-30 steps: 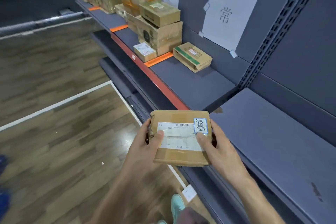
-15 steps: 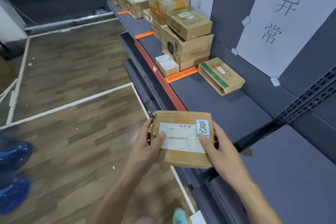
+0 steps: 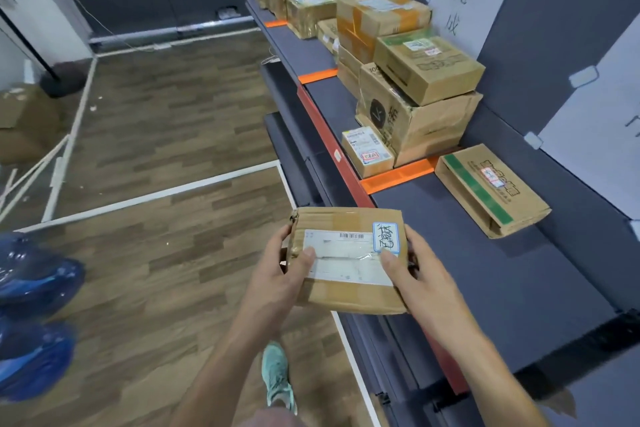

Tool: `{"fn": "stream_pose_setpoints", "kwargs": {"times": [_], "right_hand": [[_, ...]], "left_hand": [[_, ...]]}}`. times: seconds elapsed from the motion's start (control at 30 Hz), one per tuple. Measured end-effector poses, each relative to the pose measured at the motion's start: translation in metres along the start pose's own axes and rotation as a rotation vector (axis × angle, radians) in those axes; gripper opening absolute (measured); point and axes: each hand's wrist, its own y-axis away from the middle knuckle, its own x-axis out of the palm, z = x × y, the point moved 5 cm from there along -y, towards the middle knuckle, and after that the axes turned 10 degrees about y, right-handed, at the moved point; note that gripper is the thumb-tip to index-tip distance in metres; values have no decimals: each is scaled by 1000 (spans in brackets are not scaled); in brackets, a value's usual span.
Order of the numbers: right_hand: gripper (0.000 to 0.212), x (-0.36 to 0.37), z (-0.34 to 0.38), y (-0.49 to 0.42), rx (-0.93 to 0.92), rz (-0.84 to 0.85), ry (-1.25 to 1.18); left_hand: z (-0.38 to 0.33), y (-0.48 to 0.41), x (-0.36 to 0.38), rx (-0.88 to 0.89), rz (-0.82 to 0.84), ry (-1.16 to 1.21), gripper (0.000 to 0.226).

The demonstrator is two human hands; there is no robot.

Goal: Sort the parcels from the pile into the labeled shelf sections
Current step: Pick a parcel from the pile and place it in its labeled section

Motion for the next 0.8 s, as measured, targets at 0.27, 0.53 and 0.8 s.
{"fn": "stream_pose_setpoints", "kwargs": {"times": [0.27,0.53,0.8], "right_hand": [[44,52,59,-80,4,-92,3],[47,94,92,-136,47,-114,-54],[47,106,111,-204,56,-122,-57]], "left_hand": [[-34,-109,-57,15,84,-42,46],[-56,-181,-101,24,142,-61,47],[-70,-244,-114,-12,102,-113,48]]}}
